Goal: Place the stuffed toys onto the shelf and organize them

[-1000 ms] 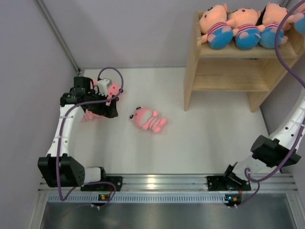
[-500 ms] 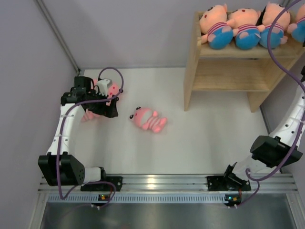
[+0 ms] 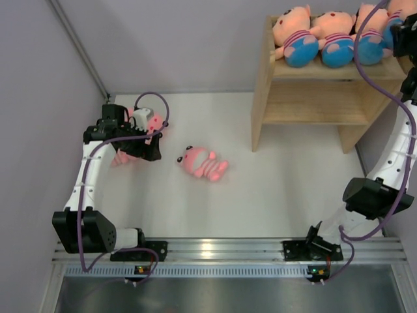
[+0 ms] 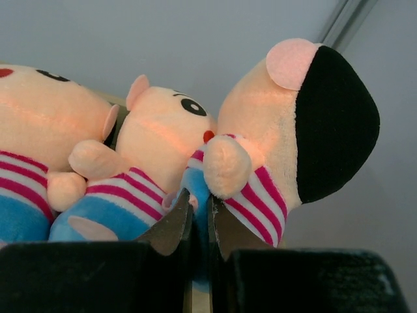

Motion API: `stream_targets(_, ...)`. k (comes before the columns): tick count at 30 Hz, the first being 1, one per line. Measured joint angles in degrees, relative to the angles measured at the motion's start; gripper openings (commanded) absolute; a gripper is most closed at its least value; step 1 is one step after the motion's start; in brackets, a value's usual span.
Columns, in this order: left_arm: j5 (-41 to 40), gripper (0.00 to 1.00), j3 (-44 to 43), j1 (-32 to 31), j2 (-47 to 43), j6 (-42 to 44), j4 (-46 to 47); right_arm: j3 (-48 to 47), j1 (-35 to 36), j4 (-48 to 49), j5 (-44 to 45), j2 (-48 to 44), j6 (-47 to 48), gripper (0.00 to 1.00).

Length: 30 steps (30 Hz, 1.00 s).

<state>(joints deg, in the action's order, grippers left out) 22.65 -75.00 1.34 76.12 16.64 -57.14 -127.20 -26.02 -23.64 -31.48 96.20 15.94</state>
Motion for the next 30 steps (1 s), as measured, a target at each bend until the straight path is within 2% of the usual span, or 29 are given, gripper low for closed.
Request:
stream_targets(4,0.0,0.96,0.0,0.0,0.5,0.0,0.0,-2.9,-2.9,0.5,-5.7,2.7,-5.6,0.00)
stream_targets(7,0.0,0.96,0.0,0.0,0.7,0.0,0.0,-3.3,-3.5,0.1,-6.4,3.3,-7.7,0.02)
stream_targets(9,0.0,0.96,0.0,0.0,0.9,0.1,0.0,-3.3,-3.6,-0.1,-5.5,3.3,-8.1,0.09)
stream_targets(10,0.0,0.96,0.0,0.0,1.0,0.1,0.0,-3.3,-3.5,-0.2,-4.7,3.2,-8.1,0.19)
stream_targets(11,0.0,0.96,0.0,0.0,1.1,0.2,0.0,-3.0,-3.5,-0.3,-4.0,3.0,-8.2,0.24)
stream_targets(15,0.1,0.96,0.0,0.0,1.4,0.2,0.0,-1.3,-3.4,-0.8,-0.7,1.4,-7.2,0.38)
stream_targets(19,0.3,0.96,0.0,0.0,1.4,0.2,0.0,0.1,-3.3,-0.8,2.3,-0.5,-7.2,0.56)
stream_targets(24,0.3,0.96,0.0,0.0,1.4,0.3,0.0,1.6,-3.3,-0.5,4.9,-2.3,-8.5,0.67)
stream_targets(25,0.4,0.96,0.0,0.0,1.4,0.3,0.0,2.1,-3.3,-0.3,5.4,-2.6,-8.8,0.75)
stream_targets(30,0.4,0.96,0.0,0.0,1.4,0.7,0.0,4.2,-3.2,0.6,9.8,-3.9,-11.5,0.78)
